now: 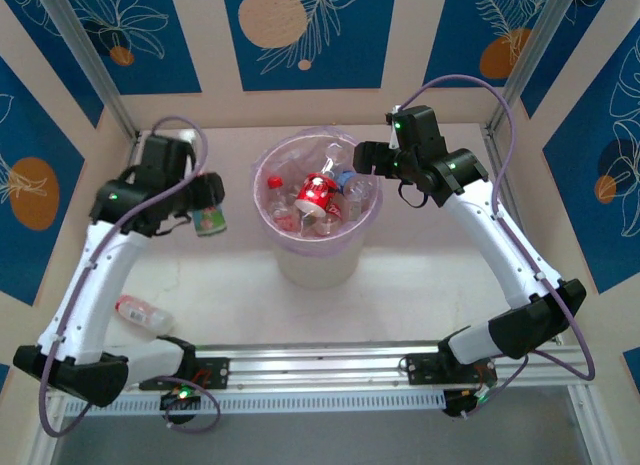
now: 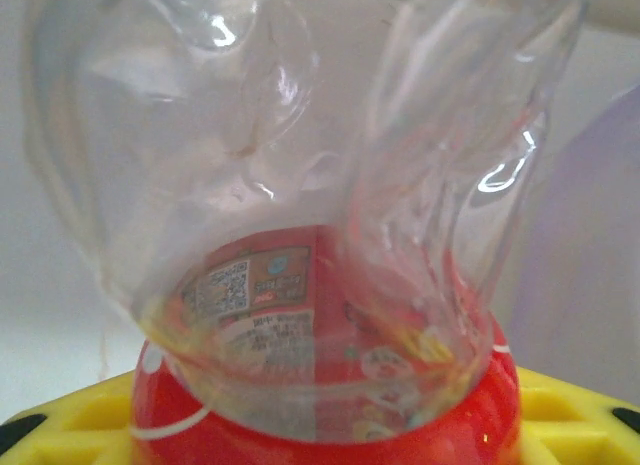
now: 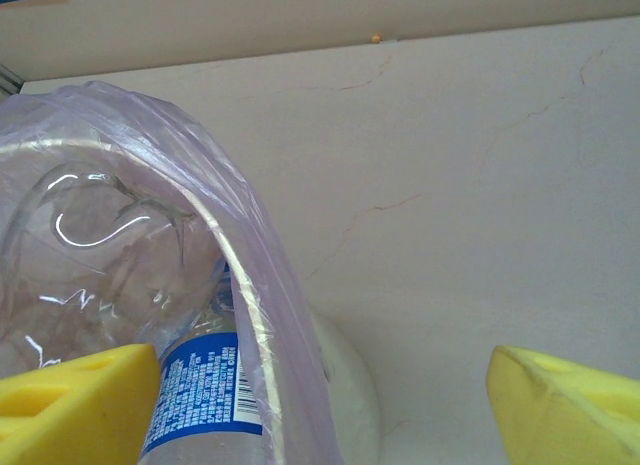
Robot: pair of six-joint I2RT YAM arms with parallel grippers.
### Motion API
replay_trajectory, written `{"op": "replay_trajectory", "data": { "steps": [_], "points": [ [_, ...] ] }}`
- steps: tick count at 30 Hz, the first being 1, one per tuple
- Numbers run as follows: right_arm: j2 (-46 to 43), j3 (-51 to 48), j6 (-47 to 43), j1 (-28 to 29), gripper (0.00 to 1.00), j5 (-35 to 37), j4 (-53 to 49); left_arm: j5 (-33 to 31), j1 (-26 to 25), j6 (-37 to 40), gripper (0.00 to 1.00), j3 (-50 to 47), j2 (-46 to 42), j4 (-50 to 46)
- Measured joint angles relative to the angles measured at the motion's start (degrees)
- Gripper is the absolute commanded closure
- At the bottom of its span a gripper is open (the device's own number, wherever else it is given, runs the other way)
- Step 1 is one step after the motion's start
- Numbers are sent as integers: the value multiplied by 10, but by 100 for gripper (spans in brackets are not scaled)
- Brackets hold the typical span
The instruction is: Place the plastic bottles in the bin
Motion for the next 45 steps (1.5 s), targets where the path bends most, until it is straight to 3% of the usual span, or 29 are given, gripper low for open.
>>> {"op": "replay_trajectory", "data": {
  "steps": [3,6,10,14,17,28,45],
  "points": [
    [-1,0,0,0,14,0,0,25,0,52,82,88,18,0],
    [-4,0,5,1,15,0,-1,68,-2,83,92,173,56,-3],
    [-8,0,11,5,19,-6,-3,132,-15,104,97,275,122,-3],
    [-10,0,16,8,36,-18,-10,190,-56,111,98,352,186,-7],
    [-12,4,24,9,41,-27,-19,217,-97,118,98,396,232,-16],
    [-42,8,45,5,68,-43,-59,246,-138,125,100,399,298,-58],
    [-45,-42,50,-3,72,-78,-54,247,-142,135,100,346,316,-85]
  ]
}}
